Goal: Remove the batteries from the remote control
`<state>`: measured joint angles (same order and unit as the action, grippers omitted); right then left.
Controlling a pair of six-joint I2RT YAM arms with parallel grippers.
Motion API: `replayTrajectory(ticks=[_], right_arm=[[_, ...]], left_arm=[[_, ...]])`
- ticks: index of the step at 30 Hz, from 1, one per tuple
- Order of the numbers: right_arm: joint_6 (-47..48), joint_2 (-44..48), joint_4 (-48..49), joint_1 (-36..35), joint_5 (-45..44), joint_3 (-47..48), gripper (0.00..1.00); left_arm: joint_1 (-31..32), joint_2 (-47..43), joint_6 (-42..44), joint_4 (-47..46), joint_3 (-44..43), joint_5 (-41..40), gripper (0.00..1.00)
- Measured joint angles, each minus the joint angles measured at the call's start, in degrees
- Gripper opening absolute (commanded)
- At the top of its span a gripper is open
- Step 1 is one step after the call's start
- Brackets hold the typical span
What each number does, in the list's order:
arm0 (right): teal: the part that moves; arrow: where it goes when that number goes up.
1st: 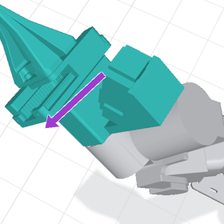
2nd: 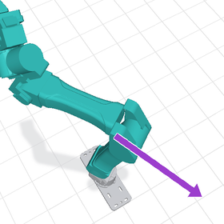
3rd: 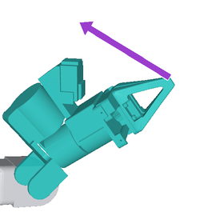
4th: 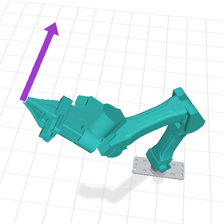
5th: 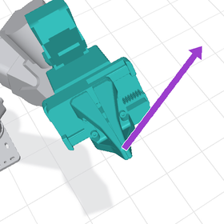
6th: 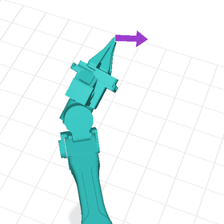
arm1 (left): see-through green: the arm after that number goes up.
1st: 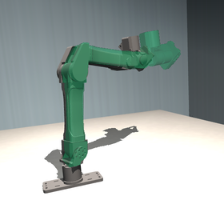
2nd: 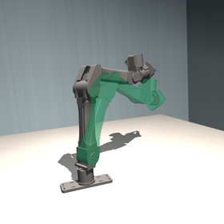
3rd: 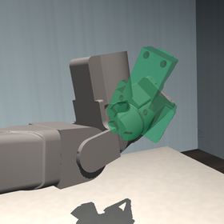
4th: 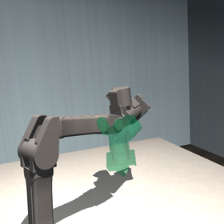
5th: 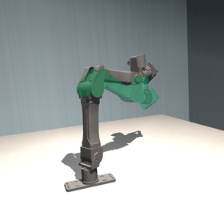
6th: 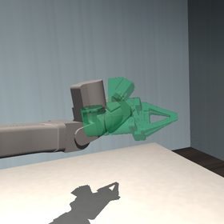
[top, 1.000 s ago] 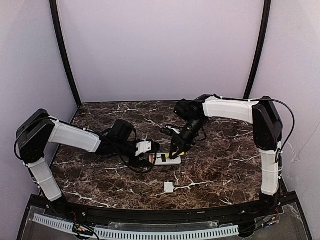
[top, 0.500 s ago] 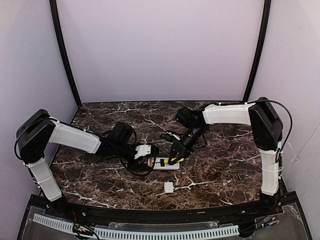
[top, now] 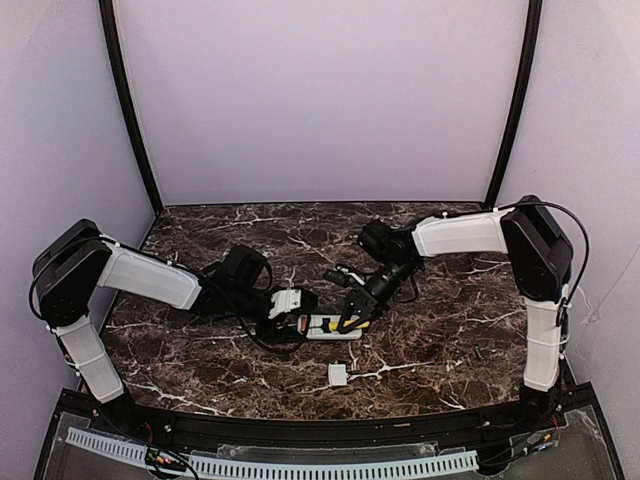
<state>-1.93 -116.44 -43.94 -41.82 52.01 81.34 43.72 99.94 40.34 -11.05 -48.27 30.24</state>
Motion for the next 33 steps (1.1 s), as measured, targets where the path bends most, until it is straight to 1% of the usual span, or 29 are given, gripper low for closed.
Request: replayTrajectory(ticks=[14,33], right_arm=[[-0.6,0.8,0.0,0.3,-2.2,0.0,0.0],[-1.7,1.0,-6.5,0.3,-6.4,4.4,0.0]], left_arm=[[0.0,0.0,-0.1,-0.2,0.0,-0.3,0.32],[1.4,0.0,-0.7,-1.1,-0.3,-0.9,0.31]])
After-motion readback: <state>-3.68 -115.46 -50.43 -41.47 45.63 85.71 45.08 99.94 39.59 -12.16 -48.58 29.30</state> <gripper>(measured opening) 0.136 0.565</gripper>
